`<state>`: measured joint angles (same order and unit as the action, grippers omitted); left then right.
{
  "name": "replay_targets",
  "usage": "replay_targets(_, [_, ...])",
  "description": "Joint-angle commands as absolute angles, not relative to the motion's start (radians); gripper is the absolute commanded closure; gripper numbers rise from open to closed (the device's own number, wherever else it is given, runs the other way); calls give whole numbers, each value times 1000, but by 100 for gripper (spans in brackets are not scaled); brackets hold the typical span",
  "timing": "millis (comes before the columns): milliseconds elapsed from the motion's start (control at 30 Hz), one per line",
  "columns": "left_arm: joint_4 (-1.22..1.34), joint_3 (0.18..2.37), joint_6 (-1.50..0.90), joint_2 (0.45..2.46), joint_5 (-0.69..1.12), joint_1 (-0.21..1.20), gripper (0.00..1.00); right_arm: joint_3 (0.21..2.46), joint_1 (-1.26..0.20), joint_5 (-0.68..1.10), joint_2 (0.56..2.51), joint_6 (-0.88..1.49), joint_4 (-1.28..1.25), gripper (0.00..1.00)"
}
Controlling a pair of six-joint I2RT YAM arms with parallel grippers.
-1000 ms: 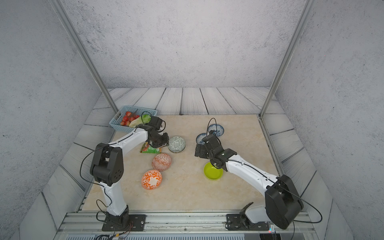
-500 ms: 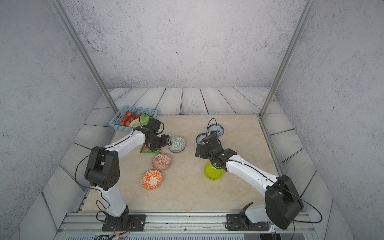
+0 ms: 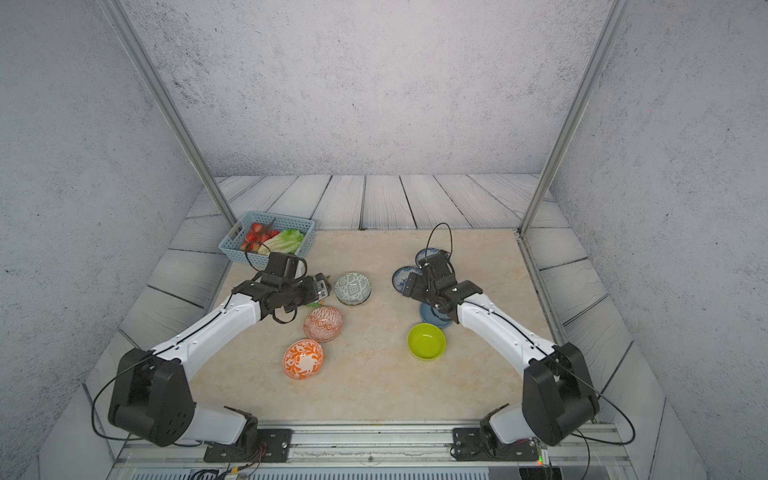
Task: Stack the bowls
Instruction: Place the bowl on the bowl, then move the bowl to the center of the board.
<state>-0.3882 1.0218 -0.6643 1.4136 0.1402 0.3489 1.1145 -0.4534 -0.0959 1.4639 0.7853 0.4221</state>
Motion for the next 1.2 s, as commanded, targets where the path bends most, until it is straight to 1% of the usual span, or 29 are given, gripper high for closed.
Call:
replay_targets(0, [-351, 1013, -669, 1388, 128, 347, 3, 1184, -378, 10, 1518, 816, 529, 6])
replay_targets(100, [-366, 1032, -661, 1401, 115, 347, 6, 1253, -335, 10, 1570, 805, 567, 7])
replay_targets(133, [-368, 1043, -648, 1412, 136, 347, 9, 1291, -328, -2, 1600, 792, 593, 8])
replay_targets(200, [-361, 1052, -632, 1426, 162, 347, 12, 1351, -322, -25, 1643, 774, 641, 10])
replay_targets(233, [-356, 1051, -634, 1430, 165, 346, 13, 1375, -316, -26, 1667, 763, 657, 16])
replay_targets(267, [-359, 1052, -637, 1434, 157, 346, 13, 1402, -314, -22, 1694, 755, 671, 19])
replay_targets(333, [-360, 1058, -636, 1443, 158, 345, 14, 1459, -302, -3, 1742, 743, 709, 19])
replay_targets(367, [-357, 1058, -634, 1444, 162, 345, 14, 1481, -300, 6, 1767, 736, 723, 22])
replay_targets(500, [-339, 1047, -638, 1439, 162, 344, 13, 1523, -297, 33, 1846, 729, 711, 24])
replay_targets(567, [-335, 1045, -642, 1441, 163, 341, 12, 1539, -297, 49, 1878, 723, 707, 30])
replay_targets(633, [-330, 1043, -647, 1446, 165, 339, 11, 1545, -297, 62, 1908, 721, 700, 32])
replay_targets(667, [-328, 1044, -650, 1450, 168, 337, 11, 1543, -297, 71, 1919, 720, 689, 35])
replay_targets(733, [-326, 1044, -655, 1455, 178, 332, 11, 1533, -297, 84, 1936, 721, 667, 36])
replay_targets(833, [-318, 1037, -661, 1454, 186, 327, 11, 1530, -297, 88, 1958, 718, 636, 42])
replay_targets(933, [-309, 1030, -667, 1452, 192, 323, 11, 1549, -297, 87, 1983, 707, 632, 51])
replay_targets(967, [-307, 1029, -669, 1453, 195, 322, 11, 1557, -297, 89, 1994, 701, 633, 57])
replay_targets(1033, [-304, 1030, -672, 1458, 202, 320, 11, 1568, -298, 87, 2011, 697, 640, 61])
replay_targets(1100, [-301, 1033, -674, 1466, 208, 317, 11, 1573, -297, 89, 2022, 693, 644, 70])
replay_targets(1167, [-298, 1034, -678, 1472, 214, 314, 11, 1577, -296, 91, 2026, 691, 649, 76])
